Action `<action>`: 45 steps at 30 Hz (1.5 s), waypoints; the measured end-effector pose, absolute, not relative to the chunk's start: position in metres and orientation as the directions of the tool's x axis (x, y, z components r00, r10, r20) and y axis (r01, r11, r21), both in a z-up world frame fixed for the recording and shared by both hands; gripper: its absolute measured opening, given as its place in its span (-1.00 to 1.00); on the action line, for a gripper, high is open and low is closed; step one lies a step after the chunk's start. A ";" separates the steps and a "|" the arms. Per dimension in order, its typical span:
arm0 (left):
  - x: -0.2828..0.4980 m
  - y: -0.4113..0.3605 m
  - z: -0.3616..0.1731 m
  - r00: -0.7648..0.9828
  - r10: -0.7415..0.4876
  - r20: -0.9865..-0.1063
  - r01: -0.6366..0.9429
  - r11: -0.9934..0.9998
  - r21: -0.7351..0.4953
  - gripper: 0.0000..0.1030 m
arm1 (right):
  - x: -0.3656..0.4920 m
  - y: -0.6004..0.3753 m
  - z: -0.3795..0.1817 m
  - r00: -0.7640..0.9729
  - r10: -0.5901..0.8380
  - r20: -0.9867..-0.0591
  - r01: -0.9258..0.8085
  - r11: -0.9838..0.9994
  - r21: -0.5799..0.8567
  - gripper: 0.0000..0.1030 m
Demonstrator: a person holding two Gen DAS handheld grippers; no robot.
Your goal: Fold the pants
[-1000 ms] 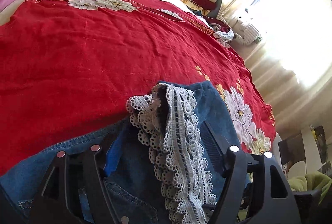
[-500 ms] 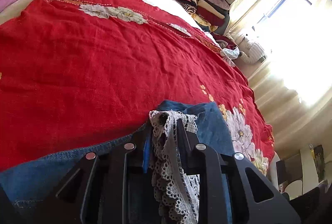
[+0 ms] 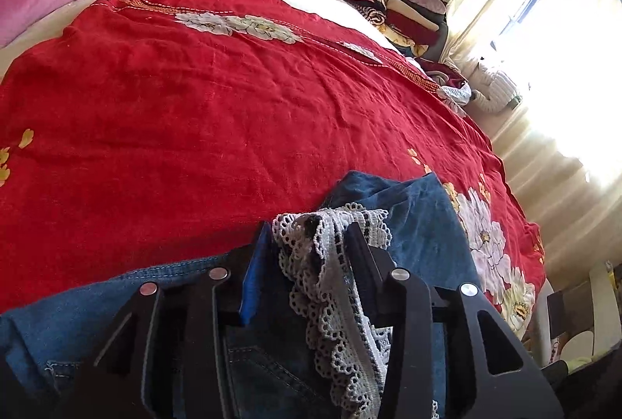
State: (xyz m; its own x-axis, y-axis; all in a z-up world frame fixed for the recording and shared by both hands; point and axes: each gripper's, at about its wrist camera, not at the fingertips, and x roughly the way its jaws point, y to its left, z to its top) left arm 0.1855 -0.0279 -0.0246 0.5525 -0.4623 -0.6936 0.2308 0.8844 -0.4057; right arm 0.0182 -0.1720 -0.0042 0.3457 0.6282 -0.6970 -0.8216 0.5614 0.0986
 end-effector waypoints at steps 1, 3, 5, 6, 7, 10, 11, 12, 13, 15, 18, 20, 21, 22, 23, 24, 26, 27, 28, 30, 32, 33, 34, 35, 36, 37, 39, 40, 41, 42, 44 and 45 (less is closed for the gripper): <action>0.184 -0.028 -0.021 0.560 -0.457 -0.691 0.232 0.887 -0.399 -0.23 | 0.017 -0.176 0.000 0.354 0.634 -0.688 -0.820 0.563 0.098 -0.42; 0.179 -0.028 -0.015 0.574 -0.444 -0.688 0.234 0.894 -0.382 -0.23 | 0.014 -0.183 0.005 0.368 0.638 -0.677 -0.816 0.571 0.095 -0.39; 0.173 -0.029 -0.008 0.593 -0.436 -0.677 0.242 0.898 -0.367 -0.19 | 0.011 -0.192 0.009 0.377 0.645 -0.664 -0.808 0.580 0.105 -0.36; 0.170 -0.029 -0.004 0.599 -0.433 -0.673 0.243 0.900 -0.362 -0.02 | 0.011 -0.196 0.012 0.379 0.651 -0.657 -0.804 0.584 0.114 -0.33; 0.167 -0.029 -0.001 0.605 -0.430 -0.670 0.244 0.901 -0.358 0.03 | 0.010 -0.201 0.013 0.387 0.653 -0.651 -0.798 0.591 0.118 -0.32; 0.154 -0.031 0.009 0.627 -0.419 -0.656 0.254 0.907 -0.337 0.03 | 0.011 -0.212 0.015 0.423 0.625 -0.656 -0.774 0.626 0.097 -0.32; 0.147 -0.032 0.013 0.635 -0.416 -0.651 0.258 0.908 -0.329 0.03 | 0.013 -0.217 0.015 0.433 0.612 -0.662 -0.761 0.642 0.096 -0.32; 0.143 -0.033 0.015 0.640 -0.410 -0.649 0.262 0.911 -0.318 0.03 | 0.013 -0.220 0.014 0.435 0.606 -0.666 -0.753 0.650 0.099 -0.32; 0.138 -0.034 0.017 0.647 -0.400 -0.649 0.263 0.916 -0.302 0.03 | 0.015 -0.224 0.013 0.439 0.600 -0.669 -0.746 0.659 0.101 -0.32; 0.123 -0.037 0.018 0.658 -0.364 -0.660 0.256 0.931 -0.259 -0.03 | 0.019 -0.231 0.009 0.451 0.576 -0.681 -0.728 0.679 0.092 -0.32; 0.098 -0.044 0.019 0.646 -0.390 -0.656 0.300 0.920 -0.251 -0.33 | 0.025 -0.238 -0.001 0.455 0.537 -0.711 -0.699 0.710 0.089 -0.32; 0.083 -0.054 0.015 0.629 -0.401 -0.666 0.328 0.914 -0.239 -0.33 | 0.027 -0.244 -0.009 0.452 0.512 -0.730 -0.681 0.727 0.088 -0.32; 0.074 -0.061 0.010 0.611 -0.416 -0.674 0.347 0.905 -0.245 -0.33 | 0.028 -0.245 -0.013 0.449 0.499 -0.741 -0.675 0.733 0.084 -0.32; 0.068 -0.067 0.005 0.596 -0.427 -0.681 0.365 0.899 -0.244 -0.33 | 0.028 -0.247 -0.016 0.448 0.487 -0.750 -0.670 0.739 0.079 -0.32; 0.060 -0.076 -0.002 0.575 -0.429 -0.697 0.387 0.893 -0.230 -0.33 | 0.029 -0.250 -0.021 0.452 0.462 -0.763 -0.654 0.753 0.069 -0.32; 0.054 -0.084 -0.011 0.556 -0.417 -0.719 0.403 0.892 -0.206 -0.33 | 0.028 -0.253 -0.024 0.451 0.453 -0.769 -0.647 0.760 0.068 -0.35; 0.050 -0.094 -0.026 0.550 -0.364 -0.752 0.413 0.901 -0.135 -0.33 | 0.029 -0.257 -0.029 0.444 0.440 -0.781 -0.630 0.773 0.078 -0.35; 0.051 -0.093 -0.030 0.551 -0.355 -0.755 0.408 0.904 -0.128 -0.33 | 0.029 -0.260 -0.032 0.441 0.443 -0.781 -0.624 0.776 0.088 -0.35; 0.052 -0.092 -0.031 0.550 -0.359 -0.755 0.403 0.905 -0.137 -0.31 | 0.029 -0.261 -0.033 0.439 0.444 -0.781 -0.622 0.778 0.092 -0.35; 0.053 -0.090 -0.029 0.553 -0.359 -0.752 0.402 0.905 -0.136 -0.30 | 0.028 -0.262 -0.035 0.439 0.442 -0.782 -0.619 0.780 0.094 -0.35; 0.051 -0.088 -0.028 0.555 -0.359 -0.750 0.397 0.907 -0.141 -0.29 | 0.028 -0.263 -0.034 0.437 0.444 -0.782 -0.618 0.780 0.097 -0.34; 0.051 -0.087 -0.028 0.556 -0.359 -0.750 0.395 0.908 -0.141 -0.29 | 0.028 -0.263 -0.035 0.438 0.445 -0.781 -0.619 0.780 0.097 -0.33; 0.050 -0.086 -0.027 0.558 -0.357 -0.749 0.392 0.909 -0.141 -0.29 | 0.027 -0.263 -0.034 0.439 0.450 -0.778 -0.618 0.779 0.101 -0.32; 0.049 -0.085 -0.025 0.560 -0.358 -0.747 0.388 0.910 -0.145 -0.28 | 0.026 -0.263 -0.032 0.442 0.453 -0.774 -0.619 0.779 0.102 -0.32; 0.048 -0.084 -0.023 0.562 -0.358 -0.745 0.386 0.911 -0.147 -0.26 | 0.025 -0.263 -0.029 0.445 0.456 -0.771 -0.620 0.778 0.102 -0.32; 0.047 -0.086 -0.020 0.566 -0.355 -0.744 0.382 0.913 -0.145 -0.19 | 0.025 -0.264 -0.027 0.450 0.458 -0.767 -0.620 0.778 0.101 -0.30; 0.045 -0.084 -0.016 0.576 -0.348 -0.739 0.372 0.917 -0.142 -0.11 | 0.024 -0.265 -0.022 0.460 0.463 -0.758 -0.617 0.781 0.103 -0.23; 0.044 -0.083 -0.014 0.579 -0.348 -0.737 0.369 0.918 -0.143 -0.11 | 0.024 -0.266 -0.019 0.466 0.463 -0.754 -0.613 0.783 0.102 -0.19; 0.043 -0.081 -0.012 0.583 -0.346 -0.735 0.365 0.920 -0.144 -0.11 | 0.024 -0.267 -0.016 0.470 0.463 -0.751 -0.611 0.785 0.102 -0.18; 0.042 -0.080 -0.010 0.588 -0.345 -0.732 0.362 0.921 -0.143 -0.11 | 0.024 -0.267 -0.015 0.474 0.463 -0.749 -0.610 0.786 0.100 -0.14; 0.041 -0.079 -0.007 0.592 -0.344 -0.729 0.358 0.922 -0.144 -0.03 | 0.023 -0.268 -0.010 0.484 0.460 -0.744 -0.607 0.789 0.094 -0.08; 0.040 -0.078 -0.005 0.597 -0.342 -0.726 0.356 0.924 -0.142 0.08 | 0.023 -0.267 -0.008 0.489 0.459 -0.742 -0.605 0.791 0.091 -0.01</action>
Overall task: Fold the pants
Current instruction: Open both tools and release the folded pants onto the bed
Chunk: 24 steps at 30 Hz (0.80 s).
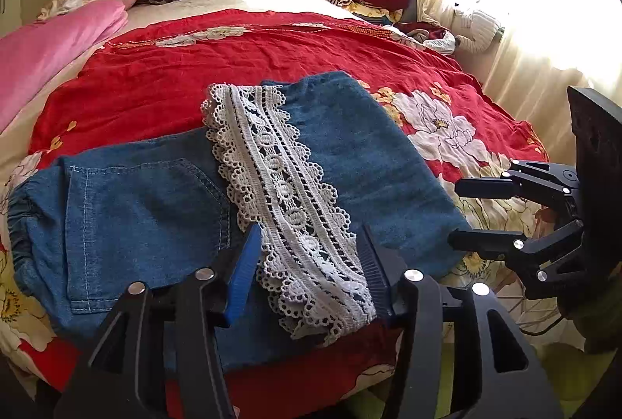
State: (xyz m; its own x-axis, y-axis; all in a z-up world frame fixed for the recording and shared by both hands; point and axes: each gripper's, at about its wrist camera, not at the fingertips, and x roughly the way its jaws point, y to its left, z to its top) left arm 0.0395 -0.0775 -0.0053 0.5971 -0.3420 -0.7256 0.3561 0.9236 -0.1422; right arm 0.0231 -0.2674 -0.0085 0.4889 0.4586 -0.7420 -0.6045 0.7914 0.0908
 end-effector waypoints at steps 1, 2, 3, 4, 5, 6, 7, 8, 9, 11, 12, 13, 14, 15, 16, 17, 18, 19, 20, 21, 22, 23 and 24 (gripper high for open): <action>0.039 -0.077 -0.004 0.601 -0.340 -0.723 0.354 0.925 -0.140 0.09 | 0.024 -0.267 -0.006 0.492 0.458 -0.741 -0.603 0.793 0.090 0.06; 0.037 -0.077 -0.002 0.606 -0.336 -0.721 0.353 0.926 -0.135 0.09 | 0.024 -0.267 -0.004 0.497 0.456 -0.738 -0.600 0.795 0.087 0.09; 0.036 -0.076 -0.001 0.609 -0.335 -0.719 0.352 0.926 -0.133 0.09 | 0.024 -0.267 -0.003 0.502 0.454 -0.736 -0.598 0.797 0.084 0.16; 0.036 -0.075 0.001 0.612 -0.333 -0.717 0.350 0.927 -0.132 0.10 | 0.025 -0.266 -0.001 0.507 0.454 -0.733 -0.596 0.799 0.082 0.24; 0.035 -0.073 0.002 0.616 -0.331 -0.715 0.346 0.929 -0.131 0.10 | 0.025 -0.267 0.002 0.511 0.453 -0.730 -0.595 0.800 0.080 0.28; 0.034 -0.072 0.003 0.619 -0.327 -0.714 0.343 0.930 -0.130 0.10 | 0.026 -0.266 0.004 0.515 0.452 -0.728 -0.594 0.801 0.078 0.32; 0.033 -0.070 0.005 0.622 -0.322 -0.714 0.336 0.933 -0.127 0.18 | 0.026 -0.264 0.007 0.519 0.454 -0.724 -0.594 0.801 0.076 0.35; 0.032 -0.069 0.005 0.625 -0.316 -0.714 0.331 0.935 -0.125 0.26 | 0.027 -0.263 0.009 0.522 0.454 -0.722 -0.595 0.801 0.073 0.38; 0.031 -0.066 0.006 0.630 -0.311 -0.712 0.324 0.938 -0.122 0.33 | 0.028 -0.262 0.011 0.528 0.452 -0.719 -0.594 0.801 0.068 0.44; 0.029 -0.060 0.008 0.637 -0.306 -0.707 0.313 0.941 -0.126 0.33 | 0.028 -0.259 0.016 0.540 0.451 -0.711 -0.593 0.803 0.059 0.49; 0.028 -0.057 0.010 0.640 -0.304 -0.705 0.308 0.943 -0.127 0.33 | 0.029 -0.258 0.019 0.547 0.452 -0.705 -0.591 0.805 0.057 0.53; 0.027 -0.053 0.011 0.645 -0.299 -0.703 0.297 0.946 -0.130 0.33 | 0.030 -0.257 0.021 0.549 0.452 -0.703 -0.590 0.805 0.057 0.59; 0.026 -0.050 0.012 0.648 -0.296 -0.702 0.289 0.948 -0.133 0.33 | 0.031 -0.255 0.024 0.554 0.452 -0.699 -0.588 0.807 0.055 0.62; 0.025 -0.046 0.014 0.651 -0.292 -0.700 0.282 0.950 -0.134 0.34 | 0.032 -0.253 0.026 0.558 0.452 -0.696 -0.587 0.808 0.054 0.67; 0.024 -0.044 0.015 0.655 -0.289 -0.698 0.276 0.952 -0.136 0.34 | 0.033 -0.251 0.029 0.561 0.456 -0.691 -0.588 0.807 0.054 0.69; 0.022 -0.039 0.016 0.661 -0.285 -0.694 0.267 0.954 -0.138 0.37 | 0.034 -0.250 0.030 0.561 0.457 -0.690 -0.590 0.805 0.053 0.69; 0.022 -0.037 0.017 0.665 -0.279 -0.693 0.259 0.956 -0.137 0.61 | 0.035 -0.247 0.034 0.566 0.456 -0.686 -0.592 0.804 0.046 0.71; 0.020 -0.033 0.018 0.672 -0.269 -0.690 0.246 0.960 -0.134 0.70 | 0.035 -0.244 0.035 0.570 0.456 -0.684 -0.595 0.803 0.040 0.72; 0.019 -0.031 0.019 0.675 -0.263 -0.689 0.240 0.962 -0.133 0.70 | 0.036 -0.241 0.038 0.572 0.459 -0.680 -0.599 0.800 0.036 0.72; 0.018 -0.028 0.020 0.678 -0.259 -0.687 0.233 0.963 -0.133 0.70 | 0.037 -0.238 0.041 0.574 0.462 -0.676 -0.604 0.796 0.031 0.73; 0.017 -0.025 0.021 0.680 -0.257 -0.686 0.228 0.964 -0.136 0.70 | 0.037 -0.234 0.043 0.576 0.465 -0.672 -0.609 0.793 0.026 0.74; 0.015 -0.020 0.021 0.684 -0.247 -0.686 0.214 0.967 -0.135 0.70 | 0.038 -0.229 0.047 0.578 0.471 -0.666 -0.616 0.787 0.021 0.74; 0.014 -0.018 0.022 0.686 -0.240 -0.687 0.206 0.969 -0.134 0.71 | 0.039 -0.225 0.050 0.579 0.476 -0.662 -0.623 0.782 0.017 0.75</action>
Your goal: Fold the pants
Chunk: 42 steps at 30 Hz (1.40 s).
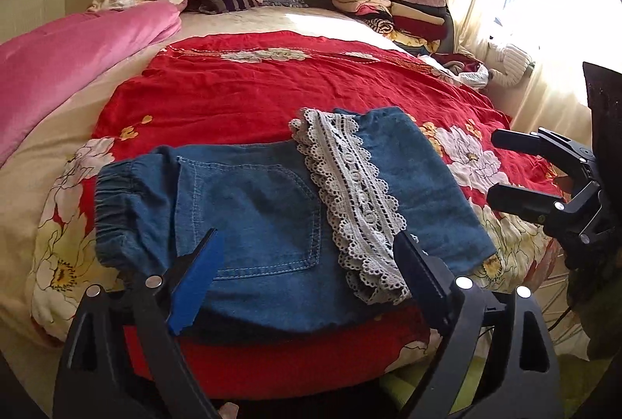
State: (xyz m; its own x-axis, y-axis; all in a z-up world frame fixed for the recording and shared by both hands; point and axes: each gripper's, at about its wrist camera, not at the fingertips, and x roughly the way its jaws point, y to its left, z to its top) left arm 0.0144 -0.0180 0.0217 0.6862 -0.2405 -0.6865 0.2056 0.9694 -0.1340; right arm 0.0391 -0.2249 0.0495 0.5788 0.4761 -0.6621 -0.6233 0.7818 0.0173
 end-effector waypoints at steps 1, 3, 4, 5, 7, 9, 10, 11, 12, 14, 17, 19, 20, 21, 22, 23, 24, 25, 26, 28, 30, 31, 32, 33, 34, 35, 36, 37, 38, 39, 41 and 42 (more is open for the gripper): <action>0.013 -0.014 0.022 0.688 -0.235 -0.686 0.197 0.971 -0.135 0.71 | 0.039 -0.222 0.052 0.578 0.481 -0.659 -0.628 0.778 0.016 0.76; 0.010 -0.006 0.023 0.694 -0.227 -0.683 0.177 0.974 -0.143 0.76 | 0.041 -0.214 0.056 0.570 0.501 -0.652 -0.644 0.765 0.024 0.77; 0.008 -0.001 0.023 0.698 -0.220 -0.682 0.164 0.975 -0.147 0.78 | 0.042 -0.209 0.058 0.564 0.511 -0.649 -0.652 0.758 0.030 0.78; 0.007 0.003 0.023 0.699 -0.216 -0.681 0.155 0.976 -0.150 0.78 | 0.043 -0.206 0.059 0.558 0.518 -0.648 -0.658 0.752 0.035 0.78; 0.004 0.013 0.023 0.703 -0.204 -0.681 0.131 0.979 -0.158 0.79 | 0.046 -0.196 0.061 0.546 0.529 -0.650 -0.671 0.741 0.039 0.79; 0.001 0.026 0.022 0.705 -0.192 -0.683 0.099 0.980 -0.173 0.79 | 0.049 -0.186 0.063 0.532 0.538 -0.654 -0.686 0.726 0.040 0.79; 0.000 0.030 0.021 0.705 -0.187 -0.684 0.086 0.980 -0.179 0.79 | 0.051 -0.179 0.064 0.523 0.544 -0.657 -0.696 0.717 0.040 0.79; -0.001 0.037 0.020 0.704 -0.183 -0.686 0.069 0.979 -0.191 0.80 | 0.052 -0.175 0.064 0.518 0.548 -0.657 -0.702 0.711 0.040 0.79; -0.003 0.043 0.019 0.702 -0.180 -0.689 0.054 0.978 -0.201 0.80 | 0.054 -0.170 0.065 0.511 0.552 -0.659 -0.709 0.704 0.039 0.79; -0.006 0.056 0.016 0.700 -0.175 -0.693 0.024 0.975 -0.222 0.80 | 0.059 -0.158 0.066 0.500 0.557 -0.663 -0.720 0.692 0.038 0.80; -0.008 0.072 0.011 0.694 -0.171 -0.700 -0.017 0.967 -0.253 0.80 | 0.066 -0.142 0.067 0.481 0.566 -0.669 -0.737 0.675 0.041 0.80; -0.009 0.079 0.007 0.687 -0.178 -0.705 -0.034 0.961 -0.276 0.80 | 0.072 -0.131 0.068 0.461 0.577 -0.674 -0.751 0.659 0.051 0.80; -0.009 0.084 0.004 0.682 -0.185 -0.708 -0.044 0.955 -0.292 0.80 | 0.075 -0.126 0.068 0.453 0.580 -0.677 -0.755 0.653 0.055 0.80; -0.009 0.088 0.000 0.677 -0.199 -0.709 -0.050 0.948 -0.314 0.80 | 0.078 -0.121 0.068 0.436 0.587 -0.682 -0.765 0.641 0.062 0.80; -0.009 0.090 -0.002 0.674 -0.211 -0.708 -0.053 0.942 -0.332 0.78 | 0.082 -0.114 0.068 0.422 0.591 -0.687 -0.774 0.630 0.067 0.80; -0.009 0.094 -0.006 0.671 -0.225 -0.707 -0.063 0.932 -0.357 0.77 | 0.085 -0.108 0.068 0.412 0.593 -0.692 -0.780 0.622 0.068 0.80; -0.009 0.096 -0.010 0.669 -0.236 -0.705 -0.067 0.925 -0.373 0.72 | 0.088 -0.100 0.068 0.391 0.598 -0.700 -0.795 0.603 0.072 0.80; -0.009 0.097 -0.012 0.666 -0.246 -0.704 -0.068 0.920 -0.386 0.57 | 0.090 -0.095 0.067 0.384 0.599 -0.703 -0.800 0.596 0.070 0.80; -0.008 0.099 -0.014 0.663 -0.257 -0.703 -0.073 0.912 -0.403 0.50 | 0.093 -0.087 0.067 0.380 0.596 -0.707 -0.806 0.588 0.062 0.81; -0.006 0.100 -0.018 0.658 -0.286 -0.697 -0.070 0.898 -0.434 0.37 | 0.096 -0.072 0.066 0.359 0.600 -0.715 -0.829 0.556 0.051 0.81; -0.004 0.100 -0.022 0.652 -0.310 -0.692 -0.069 0.884 -0.462 0.36 | 0.099 -0.060 0.065 0.347 0.598 -0.722 -0.843 0.537 0.040 0.81; -0.003 0.099 -0.024 0.650 -0.315 -0.691 -0.067 0.882 -0.466 0.32 | 0.101 -0.053 0.063 0.332 0.600 -0.728 -0.853 0.521 0.040 0.81; -0.001 0.097 -0.026 0.645 -0.320 -0.694 -0.066 0.881 -0.468 0.24 | 0.104 -0.043 0.061 0.316 0.597 -0.737 -0.862 0.505 0.039 0.81; 0.001 0.096 -0.028 0.639 -0.328 -0.696 -0.066 0.878 -0.475 0.09 | 0.106 -0.037 0.059 0.300 0.595 -0.746 -0.870 0.492 0.043 0.81; 0.002 0.095 -0.030 0.636 -0.333 -0.696 -0.066 0.875 -0.480 0.08 | 0.109 -0.029 0.055 0.282 0.589 -0.757 -0.877 0.478 0.045 0.81; 0.003 0.093 -0.033 0.633 -0.331 -0.700 -0.067 0.877 -0.476 0.08 | 0.111 -0.021 0.051 0.276 0.578 -0.768 -0.880 0.474 0.040 0.81; 0.005 0.092 -0.034 0.631 -0.330 -0.702 -0.066 0.879 -0.473 0.08 | 0.113 -0.013 0.046 0.262 0.568 -0.780 -0.887 0.461 0.038 0.81; 0.006 0.092 -0.036 0.631 -0.331 -0.701 -0.066 0.878 -0.474 0.08 | 0.115 -0.006 0.041 0.252 0.559 -0.790 -0.891 0.452 0.036 0.81; 0.006 0.092 -0.037 0.632 -0.335 -0.699 -0.065 0.876 -0.478 0.08 | 0.116 0.000 0.038 0.245 0.551 -0.798 -0.894 0.447 0.035 0.81; 0.006 0.093 -0.038 0.632 -0.335 -0.699 -0.068 0.875 -0.480 0.04 | 0.117 0.007 0.033 0.227 0.545 -0.807 -0.900 0.434 0.040 0.81; 0.007 0.094 -0.039 0.632 -0.341 -0.696 -0.068 0.870 -0.488 0.03 | 0.120 0.019 0.027 0.203 0.532 -0.822 -0.908 0.417 0.045 0.81; 0.007 0.093 -0.040 0.631 -0.342 -0.696 -0.067 0.870 -0.488 0.03 | 0.121 0.025 0.023 0.186 0.527 -0.829 -0.914 0.403 0.051 0.81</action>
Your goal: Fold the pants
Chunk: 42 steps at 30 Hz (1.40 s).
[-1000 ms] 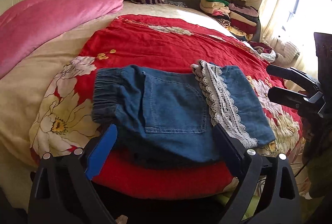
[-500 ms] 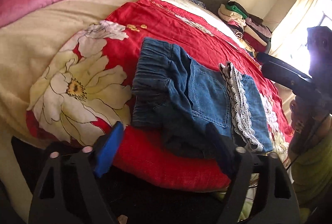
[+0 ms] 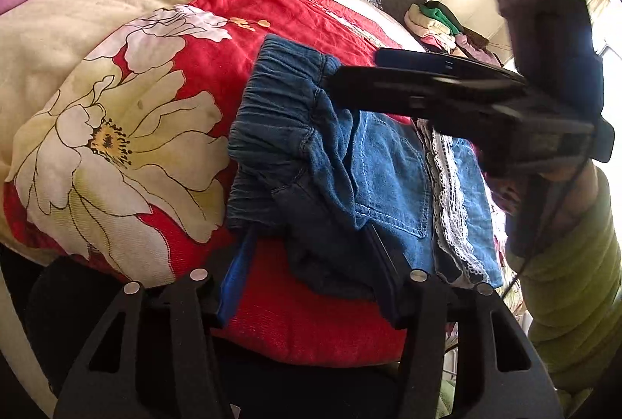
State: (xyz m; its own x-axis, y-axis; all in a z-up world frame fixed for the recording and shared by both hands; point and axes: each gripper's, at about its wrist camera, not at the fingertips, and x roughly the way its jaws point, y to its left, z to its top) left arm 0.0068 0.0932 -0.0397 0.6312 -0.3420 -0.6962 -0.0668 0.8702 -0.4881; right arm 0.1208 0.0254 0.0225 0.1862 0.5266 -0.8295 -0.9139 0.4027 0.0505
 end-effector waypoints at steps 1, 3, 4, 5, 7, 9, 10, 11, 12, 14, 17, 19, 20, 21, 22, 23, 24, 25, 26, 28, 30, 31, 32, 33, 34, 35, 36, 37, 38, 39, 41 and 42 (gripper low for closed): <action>0.007 0.093 -0.040 0.631 -0.342 -0.696 -0.066 0.871 -0.487 0.03 | 0.122 0.030 0.020 0.177 0.523 -0.834 -0.917 0.395 0.053 0.81; 0.007 0.093 -0.041 0.630 -0.344 -0.696 -0.065 0.870 -0.489 0.03 | 0.125 0.042 0.012 0.157 0.504 -0.849 -0.921 0.385 0.058 0.81; 0.008 0.094 -0.042 0.630 -0.345 -0.695 -0.064 0.869 -0.490 0.03 | 0.126 0.046 0.009 0.143 0.502 -0.853 -0.924 0.377 0.067 0.81; 0.008 0.094 -0.042 0.629 -0.347 -0.696 -0.064 0.869 -0.491 0.03 | 0.128 0.052 0.003 0.124 0.494 -0.861 -0.927 0.368 0.078 0.81; 0.009 0.095 -0.042 0.628 -0.348 -0.697 -0.063 0.869 -0.490 0.03 | 0.130 0.057 -0.004 0.098 0.485 -0.869 -0.928 0.360 0.096 0.71; 0.010 0.094 -0.042 0.624 -0.349 -0.700 -0.059 0.871 -0.487 0.01 | 0.133 0.060 -0.013 0.038 0.490 -0.871 -0.930 0.335 0.148 0.06; 0.008 0.094 -0.042 0.623 -0.350 -0.700 -0.060 0.871 -0.488 0.01 | 0.136 0.059 -0.016 -0.004 0.498 -0.867 -0.924 0.331 0.194 -0.06; 0.006 0.094 -0.041 0.623 -0.350 -0.700 -0.060 0.870 -0.489 0.01 | 0.136 0.057 -0.015 -0.003 0.507 -0.862 -0.920 0.335 0.200 -0.12; 0.006 0.093 -0.040 0.622 -0.348 -0.701 -0.059 0.872 -0.486 0.01 | 0.135 0.054 -0.013 0.000 0.517 -0.856 -0.922 0.333 0.200 -0.27; 0.006 0.092 -0.038 0.624 -0.345 -0.701 -0.058 0.874 -0.482 0.06 | 0.134 0.042 -0.002 0.008 0.551 -0.834 -0.921 0.329 0.208 -0.45; 0.007 0.089 -0.035 0.620 -0.356 -0.699 -0.045 0.874 -0.484 0.16 | 0.134 0.019 0.016 0.004 0.609 -0.793 -0.916 0.321 0.242 -0.49; 0.008 0.085 -0.032 0.615 -0.368 -0.697 -0.029 0.873 -0.486 0.16 | 0.134 -0.002 0.029 0.003 0.654 -0.757 -0.909 0.317 0.270 -0.49; 0.009 0.081 -0.030 0.614 -0.376 -0.695 -0.015 0.874 -0.486 0.16 | 0.135 -0.011 0.035 0.008 0.672 -0.741 -0.907 0.317 0.278 -0.49; 0.010 0.077 -0.027 0.612 -0.387 -0.690 0.003 0.873 -0.488 0.16 | 0.136 -0.020 0.040 0.009 0.687 -0.726 -0.905 0.315 0.287 -0.49; 0.011 0.074 -0.025 0.609 -0.395 -0.688 0.015 0.873 -0.488 0.18 | 0.136 -0.026 0.043 0.011 0.699 -0.715 -0.903 0.313 0.293 -0.49; 0.014 0.068 -0.022 0.604 -0.403 -0.687 0.029 0.873 -0.487 0.38 | 0.137 -0.039 0.049 0.017 0.717 -0.697 -0.901 0.313 0.301 -0.49; 0.017 0.064 -0.020 0.601 -0.411 -0.685 0.040 0.872 -0.488 0.45 | 0.137 -0.050 0.054 0.022 0.730 -0.683 -0.898 0.315 0.308 -0.49; 0.021 0.058 -0.017 0.597 -0.429 -0.679 0.063 0.868 -0.493 0.45 | 0.138 -0.056 0.056 0.029 0.738 -0.675 -0.896 0.319 0.310 -0.49; 0.024 0.053 -0.014 0.593 -0.443 -0.672 0.079 0.863 -0.498 0.45 | 0.140 -0.068 0.060 0.044 0.746 -0.665 -0.891 0.330 0.311 -0.49; 0.030 0.042 -0.009 0.580 -0.488 -0.652 0.122 0.844 -0.523 0.42 | 0.144 -0.085 0.066 0.069 0.755 -0.652 -0.886 0.346 0.308 -0.49; 0.038 0.028 -0.005 0.555 -0.536 -0.636 0.160 0.819 -0.550 0.37 | 0.148 -0.104 0.069 0.091 0.765 -0.637 -0.878 0.364 0.312 -0.49; 0.040 0.022 -0.003 0.548 -0.549 -0.631 0.174 0.812 -0.557 0.25 | 0.150 -0.115 0.071 0.100 0.770 -0.630 -0.872 0.374 0.318 -0.49; 0.042 0.015 -0.001 0.540 -0.564 -0.624 0.190 0.804 -0.563 0.21 | 0.151 -0.120 0.071 0.105 0.774 -0.625 -0.869 0.377 0.321 -0.49; 0.046 0.009 0.001 0.534 -0.577 -0.618 0.205 0.797 -0.568 0.20 | 0.152 -0.129 0.071 0.110 0.780 -0.617 -0.867 0.379 0.324 -0.46; 0.049 0.003 0.003 0.534 -0.588 -0.608 0.221 0.791 -0.570 0.20 | 0.151 -0.135 0.072 0.118 0.783 -0.610 -0.864 0.384 0.325 -0.36; 0.048 -0.006 0.007 0.535 -0.599 -0.596 0.250 0.786 -0.565 0.20 | 0.152 -0.145 0.072 0.130 0.792 -0.597 -0.854 0.396 0.339 -0.31; 0.046 -0.013 0.009 0.531 -0.608 -0.589 0.274 0.782 -0.560 0.20 | 0.152 -0.156 0.073 0.136 0.803 -0.580 -0.841 0.403 0.361 -0.17; 0.044 -0.023 0.012 0.523 -0.621 -0.584 0.313 0.777 -0.546 0.20 | 0.153 -0.173 0.073 0.152 0.820 -0.552 -0.822 0.415 0.390 -0.03; 0.045 -0.030 0.012 0.517 -0.625 -0.585 0.334 0.777 -0.534 0.20 | 0.154 -0.185 0.074 0.174 0.827 -0.534 -0.810 0.429 0.401 0.03; 0.044 -0.040 0.011 0.503 -0.627 -0.594 0.359 0.777 -0.516 0.20 | 0.154 -0.199 0.073 0.208 0.827 -0.522 -0.793 0.455 0.405 0.06; 0.043 -0.054 0.007 0.481 -0.626 -0.614 0.390 0.780 -0.489 0.20 | 0.154 -0.228 0.066 0.267 0.805 -0.530 -0.745 0.521 0.417 0.06; 0.043 -0.059 0.005 0.473 -0.626 -0.620 0.400 0.780 -0.481 0.20 | 0.154 -0.233 0.063 0.281 0.793 -0.540 -0.731 0.542 0.415 0.06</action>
